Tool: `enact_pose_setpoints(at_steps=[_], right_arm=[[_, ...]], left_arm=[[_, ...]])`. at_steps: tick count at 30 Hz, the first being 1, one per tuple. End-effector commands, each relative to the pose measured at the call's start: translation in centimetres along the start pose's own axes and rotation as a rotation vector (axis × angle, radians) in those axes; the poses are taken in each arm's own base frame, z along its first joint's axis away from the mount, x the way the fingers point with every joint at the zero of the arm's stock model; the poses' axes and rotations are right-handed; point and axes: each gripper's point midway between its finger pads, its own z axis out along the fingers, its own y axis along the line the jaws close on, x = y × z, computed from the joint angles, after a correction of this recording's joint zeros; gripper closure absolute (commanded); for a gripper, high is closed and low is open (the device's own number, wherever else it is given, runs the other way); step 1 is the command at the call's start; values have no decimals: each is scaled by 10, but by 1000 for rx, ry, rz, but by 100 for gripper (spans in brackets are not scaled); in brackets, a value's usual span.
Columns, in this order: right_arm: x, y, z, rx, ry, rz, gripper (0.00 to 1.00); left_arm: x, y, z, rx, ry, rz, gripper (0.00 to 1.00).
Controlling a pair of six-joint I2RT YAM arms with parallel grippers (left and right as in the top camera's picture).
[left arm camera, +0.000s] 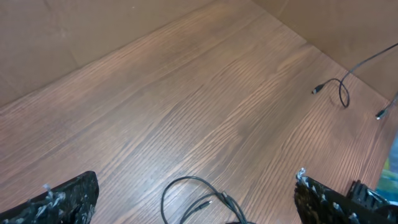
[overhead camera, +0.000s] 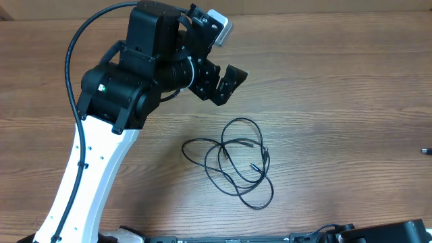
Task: Untangle cables
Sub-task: 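Move the right gripper back left toward the black cable coil at center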
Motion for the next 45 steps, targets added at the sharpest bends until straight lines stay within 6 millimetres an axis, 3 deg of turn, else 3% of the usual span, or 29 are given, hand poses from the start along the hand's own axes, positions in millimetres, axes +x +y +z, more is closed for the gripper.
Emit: enact_pose_setpoints(at_steps=[1, 8, 11, 12, 13, 15, 20, 25, 30, 37, 42, 45], right_arm=[[-17, 2, -3, 25, -51, -29, 96], [20, -33, 24, 137, 63, 34, 92], [37, -45, 37, 150, 121, 71, 64], [44, -48, 40, 150, 145, 82, 35], [48, -50, 42, 149, 162, 89, 16], [55, -53, 46, 146, 185, 99, 0], [58, -45, 49, 92, 203, 102, 0], [65, -9, 49, -88, 261, 101, 0], [93, 33, 51, -209, 359, 101, 0], [158, 102, 47, -342, 537, 28, 0], [214, 142, 28, -427, 694, -73, 0], [255, 163, 7, -486, 809, -162, 0]], left_arm=[[-4, 5, 0, -15, -8, 13, 0], [-4, 4, 0, -15, -9, 13, 0], [-4, 4, 0, -15, -8, 13, 0], [-4, 5, 0, -15, -8, 12, 0], [-4, 5, 0, -15, -8, 12, 0], [-4, 5, 0, -15, -8, 12, 0], [-4, 5, 0, -15, -8, 13, 0], [-3, 14, 0, -70, -4, -3, 0], [2, 43, -3, -238, 4, -138, 0], [31, 79, 3, -428, 116, -212, 0], [48, 96, 10, -494, 182, -261, 0], [58, 119, 12, -539, 198, -349, 0]])
